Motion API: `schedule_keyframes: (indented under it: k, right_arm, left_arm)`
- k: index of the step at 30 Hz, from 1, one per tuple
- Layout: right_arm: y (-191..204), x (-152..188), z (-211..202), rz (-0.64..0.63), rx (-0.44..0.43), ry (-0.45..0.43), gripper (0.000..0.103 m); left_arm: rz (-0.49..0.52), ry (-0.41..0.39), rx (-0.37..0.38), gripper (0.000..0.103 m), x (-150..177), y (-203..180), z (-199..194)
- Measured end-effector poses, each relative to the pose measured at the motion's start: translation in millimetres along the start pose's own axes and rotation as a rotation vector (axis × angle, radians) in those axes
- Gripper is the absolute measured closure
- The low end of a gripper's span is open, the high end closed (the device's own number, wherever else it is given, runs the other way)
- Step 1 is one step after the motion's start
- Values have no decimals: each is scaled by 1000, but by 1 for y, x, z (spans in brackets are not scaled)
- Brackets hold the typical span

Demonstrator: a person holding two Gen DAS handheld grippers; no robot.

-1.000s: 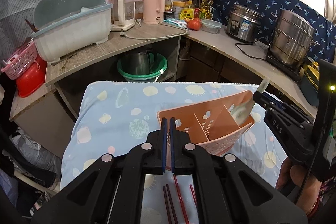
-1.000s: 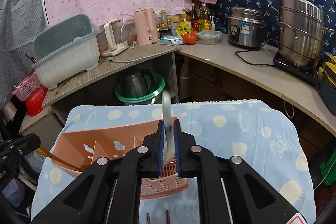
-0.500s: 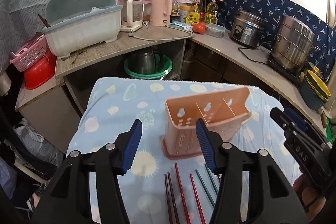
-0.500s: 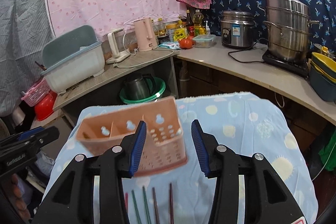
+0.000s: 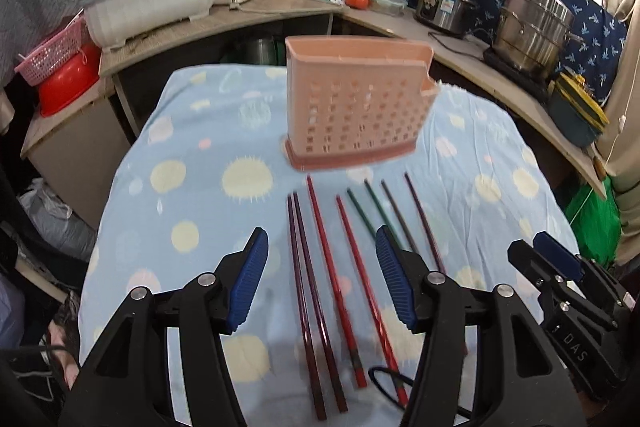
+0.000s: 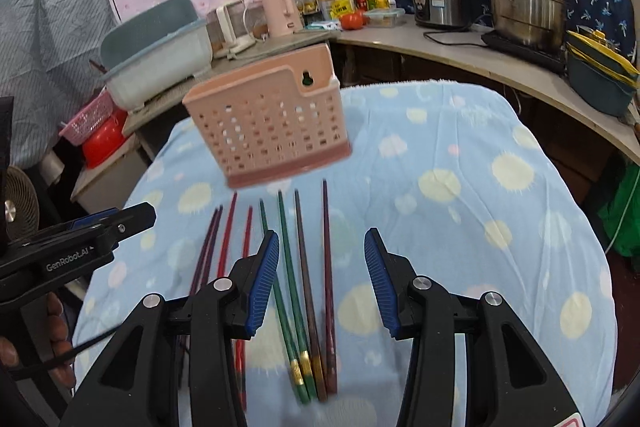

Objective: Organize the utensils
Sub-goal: 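Grasp a dark red chopstick with the left tool while the right grasps a brown chopstick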

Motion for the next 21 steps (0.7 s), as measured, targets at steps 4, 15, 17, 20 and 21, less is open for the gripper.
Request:
schedule_keyframes:
  k: [4, 15, 17, 20, 21]
  right_arm:
    - [0, 29, -5, -22, 12, 36, 59]
    - [2, 83, 5, -36, 16, 123, 59]
    - [2, 87, 10, -39, 17, 134, 59]
    - [1, 90, 15, -38, 20, 137, 61]
    - [1, 90, 17, -38, 21, 139, 63]
  left_arm:
    - [7, 56, -8, 50, 35, -1, 5]
    - [40, 174, -15, 50, 107, -1, 11]
    - [33, 188, -22, 50, 115, 3, 13]
    - [18, 193, -36, 50, 119, 9, 15]
    - [11, 195, -41, 50, 120, 11, 16]
Point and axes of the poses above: each gripper's, at about its wrist camera, not at the fingertips, and z roughly the way its jaws point, y to its left, x to its underside, the point moved 8 cm from there along z, roughly the way its jaws point, and after that the axes turned 1 degree about -y, right-handed, at the moved point
